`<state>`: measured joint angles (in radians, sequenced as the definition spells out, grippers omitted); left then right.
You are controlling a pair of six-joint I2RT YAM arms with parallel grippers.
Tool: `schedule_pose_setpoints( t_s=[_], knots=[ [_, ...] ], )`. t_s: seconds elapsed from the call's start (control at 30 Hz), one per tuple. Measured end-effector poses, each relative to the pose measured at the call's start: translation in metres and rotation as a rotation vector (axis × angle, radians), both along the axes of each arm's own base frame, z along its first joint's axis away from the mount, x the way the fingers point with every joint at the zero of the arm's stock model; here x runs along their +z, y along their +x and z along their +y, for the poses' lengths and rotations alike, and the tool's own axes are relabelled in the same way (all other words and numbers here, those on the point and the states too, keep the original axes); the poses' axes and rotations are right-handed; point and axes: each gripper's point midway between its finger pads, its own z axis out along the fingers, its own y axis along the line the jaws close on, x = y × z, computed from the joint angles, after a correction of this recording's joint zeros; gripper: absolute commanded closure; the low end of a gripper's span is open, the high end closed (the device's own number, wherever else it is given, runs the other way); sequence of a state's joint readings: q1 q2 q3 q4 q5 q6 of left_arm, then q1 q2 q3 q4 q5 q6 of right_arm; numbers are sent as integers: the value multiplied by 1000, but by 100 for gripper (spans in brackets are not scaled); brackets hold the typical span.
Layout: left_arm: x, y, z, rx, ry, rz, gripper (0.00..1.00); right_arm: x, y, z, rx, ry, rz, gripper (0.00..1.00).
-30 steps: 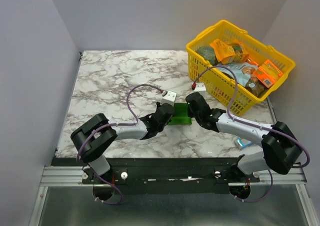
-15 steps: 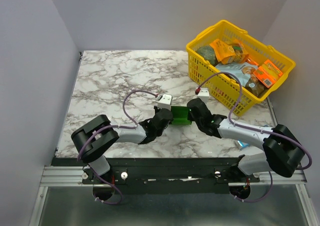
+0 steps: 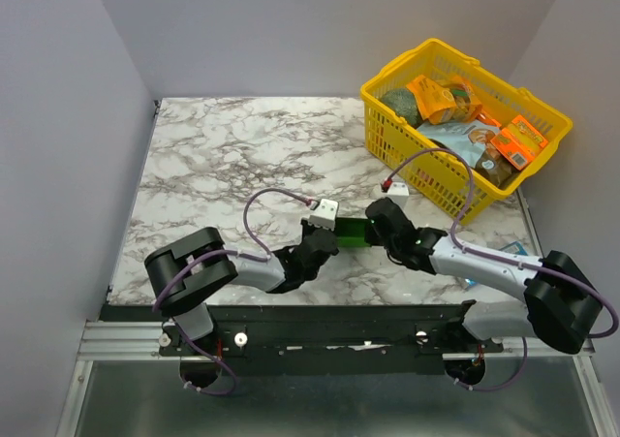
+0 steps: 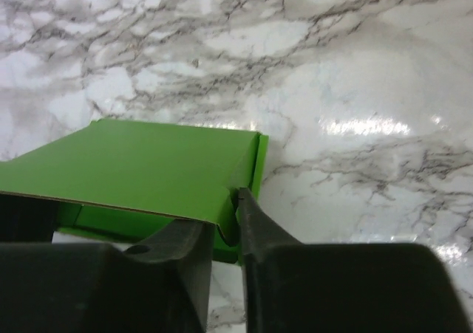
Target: Fold the paper box
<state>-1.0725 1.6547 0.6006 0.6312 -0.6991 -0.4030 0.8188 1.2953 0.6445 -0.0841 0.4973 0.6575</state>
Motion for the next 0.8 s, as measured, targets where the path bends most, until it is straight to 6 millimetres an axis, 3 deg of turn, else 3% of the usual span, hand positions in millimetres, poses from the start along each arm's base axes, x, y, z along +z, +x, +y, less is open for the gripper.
schedule_pose_setpoints(
  t_s=[0.17,0.53,0.6,0.63,0.7,0.8],
  knots=[
    [-5,-9,-5,19,63,-47,100,1,-25,-1,50,37,55,50],
    [-8,-11,-5,73,86,-82,100,44,-78,-20,161,163,52,45],
    [-8,-12,-6,72,87,-87,100,52,-83,-24,167,178,43,50],
    [-8,-12,-6,72,86,-90,100,56,-84,-25,167,178,44,62],
    [-9,-14,-6,70,93,-97,100,66,-82,-22,170,176,50,72],
    [-12,-18,-6,60,105,-114,100,90,-69,-1,182,204,57,75]
  ],
)
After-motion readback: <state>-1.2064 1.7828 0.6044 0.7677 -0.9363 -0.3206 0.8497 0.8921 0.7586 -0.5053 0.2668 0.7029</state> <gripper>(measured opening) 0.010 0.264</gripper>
